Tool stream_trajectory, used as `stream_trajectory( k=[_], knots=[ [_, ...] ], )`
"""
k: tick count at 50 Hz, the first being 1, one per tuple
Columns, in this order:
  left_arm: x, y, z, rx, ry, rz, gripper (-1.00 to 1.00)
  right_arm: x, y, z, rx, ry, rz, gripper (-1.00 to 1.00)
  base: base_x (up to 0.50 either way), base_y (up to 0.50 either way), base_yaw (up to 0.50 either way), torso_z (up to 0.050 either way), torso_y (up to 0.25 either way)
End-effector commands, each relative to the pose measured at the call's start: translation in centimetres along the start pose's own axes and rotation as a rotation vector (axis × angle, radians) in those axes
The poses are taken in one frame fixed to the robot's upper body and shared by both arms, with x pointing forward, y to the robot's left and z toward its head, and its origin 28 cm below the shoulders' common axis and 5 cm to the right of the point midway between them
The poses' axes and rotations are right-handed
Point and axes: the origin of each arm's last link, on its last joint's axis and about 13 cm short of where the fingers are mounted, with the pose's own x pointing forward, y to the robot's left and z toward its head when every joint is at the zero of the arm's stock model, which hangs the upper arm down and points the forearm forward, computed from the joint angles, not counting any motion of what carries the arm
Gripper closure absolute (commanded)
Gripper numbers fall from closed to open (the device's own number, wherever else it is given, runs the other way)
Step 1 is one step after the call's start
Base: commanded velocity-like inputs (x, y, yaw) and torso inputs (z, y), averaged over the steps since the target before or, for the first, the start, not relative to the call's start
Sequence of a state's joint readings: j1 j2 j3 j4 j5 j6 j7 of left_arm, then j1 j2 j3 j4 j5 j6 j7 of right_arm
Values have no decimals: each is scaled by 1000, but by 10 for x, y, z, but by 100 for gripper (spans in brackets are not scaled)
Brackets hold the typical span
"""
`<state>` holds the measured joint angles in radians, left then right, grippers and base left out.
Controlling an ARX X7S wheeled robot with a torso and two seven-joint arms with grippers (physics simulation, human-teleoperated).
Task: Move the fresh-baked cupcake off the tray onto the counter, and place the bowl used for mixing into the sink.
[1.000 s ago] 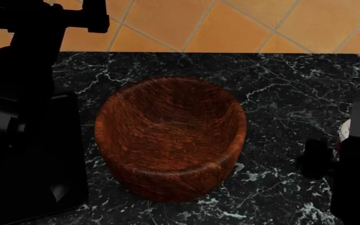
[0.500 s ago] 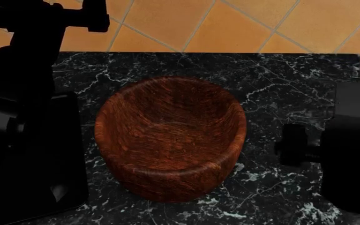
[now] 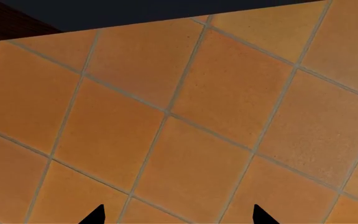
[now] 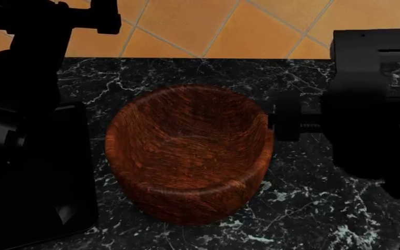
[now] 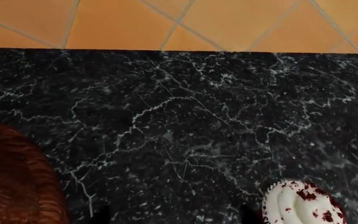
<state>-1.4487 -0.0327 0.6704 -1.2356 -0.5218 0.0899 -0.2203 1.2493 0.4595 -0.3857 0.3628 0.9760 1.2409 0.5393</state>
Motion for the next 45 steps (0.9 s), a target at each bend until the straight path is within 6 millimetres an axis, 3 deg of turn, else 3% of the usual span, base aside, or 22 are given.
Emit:
stream_trajectory(
  k=[1,11,45],
  knots=[
    [-1,0,-4,38,-22,5,-100,-5,6,23,30,-51,69,-100,0,0,0,0,0],
    [-1,0,-2,39,-22,5,-100,-7,18,37,27,-49,179,-100,0,0,0,0,0],
    [-1,-1,-4,54,11,-1,-100,-1,39,39,-26,49,301,-100,0,0,0,0,0]
  ],
)
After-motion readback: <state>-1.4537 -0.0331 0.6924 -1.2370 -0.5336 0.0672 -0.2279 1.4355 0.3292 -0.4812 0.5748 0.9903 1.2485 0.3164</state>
